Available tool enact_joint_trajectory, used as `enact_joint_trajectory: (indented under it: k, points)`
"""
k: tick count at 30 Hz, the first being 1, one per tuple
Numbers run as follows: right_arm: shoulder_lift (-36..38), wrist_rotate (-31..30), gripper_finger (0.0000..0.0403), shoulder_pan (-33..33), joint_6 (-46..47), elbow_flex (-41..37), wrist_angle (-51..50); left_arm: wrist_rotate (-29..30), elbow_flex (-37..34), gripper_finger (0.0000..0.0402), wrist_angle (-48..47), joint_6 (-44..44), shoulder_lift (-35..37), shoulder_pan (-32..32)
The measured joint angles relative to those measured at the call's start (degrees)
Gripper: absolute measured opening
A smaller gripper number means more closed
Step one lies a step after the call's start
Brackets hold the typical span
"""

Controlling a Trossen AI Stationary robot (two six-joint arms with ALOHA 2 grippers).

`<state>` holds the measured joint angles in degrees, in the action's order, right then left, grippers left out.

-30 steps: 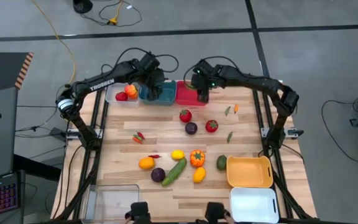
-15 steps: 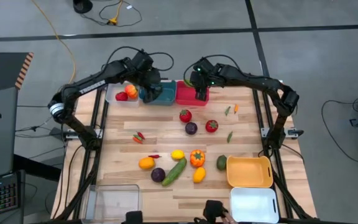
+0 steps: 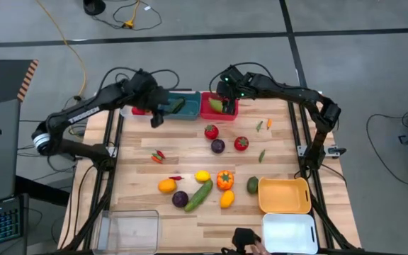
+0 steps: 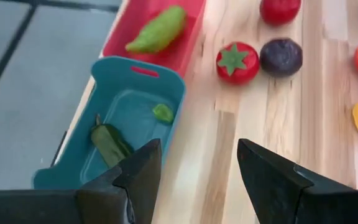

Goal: Sort produce into baskets
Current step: Put the green chili pepper into the blue bin

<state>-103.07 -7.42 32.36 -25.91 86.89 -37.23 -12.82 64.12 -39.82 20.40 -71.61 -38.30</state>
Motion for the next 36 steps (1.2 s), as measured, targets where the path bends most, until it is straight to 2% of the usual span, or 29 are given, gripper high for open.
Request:
enact_joint_trajectory:
  k: [7, 14, 20, 24, 36]
  points:
    - [1.5, -1.5, 0.0292, 0.1, 0.7, 0.0, -4.2, 0.0, -12.7, 0.0199, 9.7, -5.1, 9.2, 0.0]
    - [5.6, -3.0, 0.0292, 1.3, 10.6, 0.1, -14.5, -0.1, -22.4, 0.0199, 18.7, -9.7, 15.1, 0.0]
    - [5.5, -3.1, 0.0292, 1.1, 19.0, 0.1, -27.2, -0.2, -29.3, 0.0199, 27.7, -11.2, 17.5, 0.0]
    - [4.4, -3.2, 0.0292, 1.4, 26.9, -1.4, -32.0, -0.2, -30.9, 0.0199, 30.0, -11.9, 17.7, 0.0]
    - [4.3, -3.2, 0.0292, 7.4, 41.1, -10.8, -33.4, 0.0, -30.9, 0.0199, 30.4, -10.6, 17.8, 0.0]
